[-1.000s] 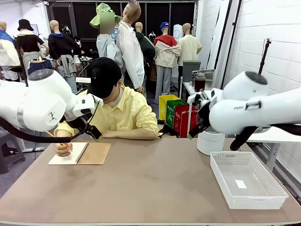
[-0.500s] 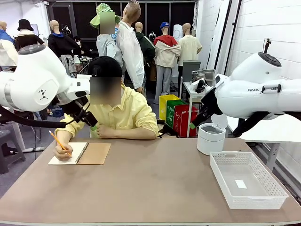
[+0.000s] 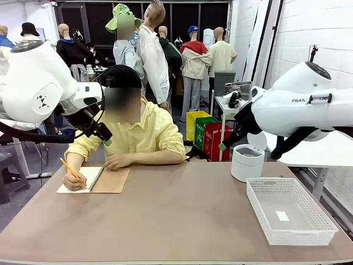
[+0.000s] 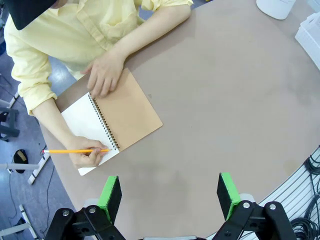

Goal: Sort the paper based on its condition.
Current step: If a person hands you a paper, place it in the Organizing basket , and if it's crumpled, put it in the Trash can.

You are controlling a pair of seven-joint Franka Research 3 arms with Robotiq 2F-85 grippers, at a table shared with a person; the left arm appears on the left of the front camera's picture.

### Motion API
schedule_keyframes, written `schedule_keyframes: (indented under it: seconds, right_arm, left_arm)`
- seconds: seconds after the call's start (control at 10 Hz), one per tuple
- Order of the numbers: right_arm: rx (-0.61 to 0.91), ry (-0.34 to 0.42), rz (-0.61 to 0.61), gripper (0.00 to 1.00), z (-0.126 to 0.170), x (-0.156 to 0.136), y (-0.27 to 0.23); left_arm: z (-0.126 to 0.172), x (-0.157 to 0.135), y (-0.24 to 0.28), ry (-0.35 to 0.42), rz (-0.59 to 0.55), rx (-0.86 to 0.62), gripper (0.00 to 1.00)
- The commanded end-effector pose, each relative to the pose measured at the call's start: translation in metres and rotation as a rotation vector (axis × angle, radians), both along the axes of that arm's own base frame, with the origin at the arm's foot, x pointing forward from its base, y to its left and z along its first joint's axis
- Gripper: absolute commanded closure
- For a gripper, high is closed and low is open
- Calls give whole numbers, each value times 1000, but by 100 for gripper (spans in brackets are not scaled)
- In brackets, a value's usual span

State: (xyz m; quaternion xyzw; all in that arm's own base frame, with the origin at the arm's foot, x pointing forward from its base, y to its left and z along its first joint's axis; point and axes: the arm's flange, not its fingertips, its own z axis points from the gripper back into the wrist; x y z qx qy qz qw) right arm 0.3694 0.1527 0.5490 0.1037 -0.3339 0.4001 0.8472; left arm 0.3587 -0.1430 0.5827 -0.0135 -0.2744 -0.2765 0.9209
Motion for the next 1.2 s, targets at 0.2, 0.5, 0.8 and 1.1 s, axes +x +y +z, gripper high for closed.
schedule_keyframes:
  seconds: [0.2,0.5,0.8,1.1]
  right_arm:
    - [148,-11,153,0,-3,5,-10]
    - [178,-42,179,0,-2,8,-9]
    - [154,-27,159,0,2,1,-8]
    - [154,-27,159,0,2,1,-8]
  left_arm:
    - [1,-9,6,31,37,-24,0]
    - [0,-12,8,47,49,-18,0]
    - [0,-7,8,37,19,-3,0]
    - [0,-7,8,37,19,-3,0]
